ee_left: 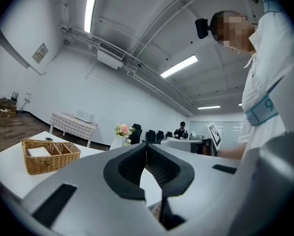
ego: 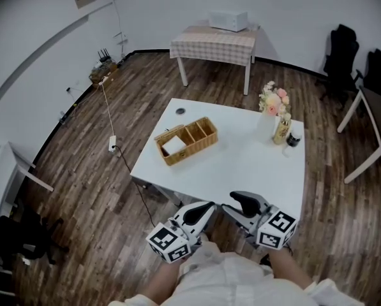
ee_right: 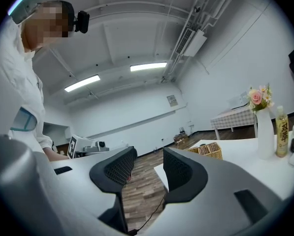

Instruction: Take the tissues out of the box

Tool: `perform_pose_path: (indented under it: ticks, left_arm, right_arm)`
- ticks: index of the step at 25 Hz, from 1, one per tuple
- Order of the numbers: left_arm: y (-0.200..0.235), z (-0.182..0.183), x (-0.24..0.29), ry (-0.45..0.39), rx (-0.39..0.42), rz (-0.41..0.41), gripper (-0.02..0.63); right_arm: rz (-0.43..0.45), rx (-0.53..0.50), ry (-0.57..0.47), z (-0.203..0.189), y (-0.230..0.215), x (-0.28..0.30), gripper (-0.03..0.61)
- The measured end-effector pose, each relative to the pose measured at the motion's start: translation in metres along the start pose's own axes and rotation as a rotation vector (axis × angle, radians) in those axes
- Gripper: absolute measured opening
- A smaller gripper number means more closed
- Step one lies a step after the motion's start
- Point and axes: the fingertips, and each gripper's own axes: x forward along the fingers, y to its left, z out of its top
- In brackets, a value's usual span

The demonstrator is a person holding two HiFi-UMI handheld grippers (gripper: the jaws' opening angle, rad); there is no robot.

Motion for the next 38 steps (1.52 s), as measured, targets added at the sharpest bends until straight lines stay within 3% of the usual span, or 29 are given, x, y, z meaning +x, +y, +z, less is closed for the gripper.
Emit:
perform_pose_path:
  ticks: [7, 24, 32, 38]
  left_arm:
    - [0.046, 0.005, 0.017, -0.004, -0.021, 0.000, 0.003]
    - [0.214, 0.038, 0.045, 0.025, -0.035, -0.043, 0.003]
    - [0.250, 0.054, 0.060, 0.051, -0.049, -0.075, 0.003]
    - [0.264, 0.046, 0.063, 0.073, -0.043, -0.126, 0.003]
  right_arm:
    - [-0.025, 0.007, -0.011, 0.011, -0.035, 0.028, 0.193]
    - [-0.079, 0.025, 0.002, 0.038, -0.125, 0.158, 0.209]
    - [-0.110, 0.028, -0.004, 0.046, -0.147, 0.190, 0.213]
    - [-0.132, 0.050, 0.012, 0.042, -0.160, 0.207, 0.219]
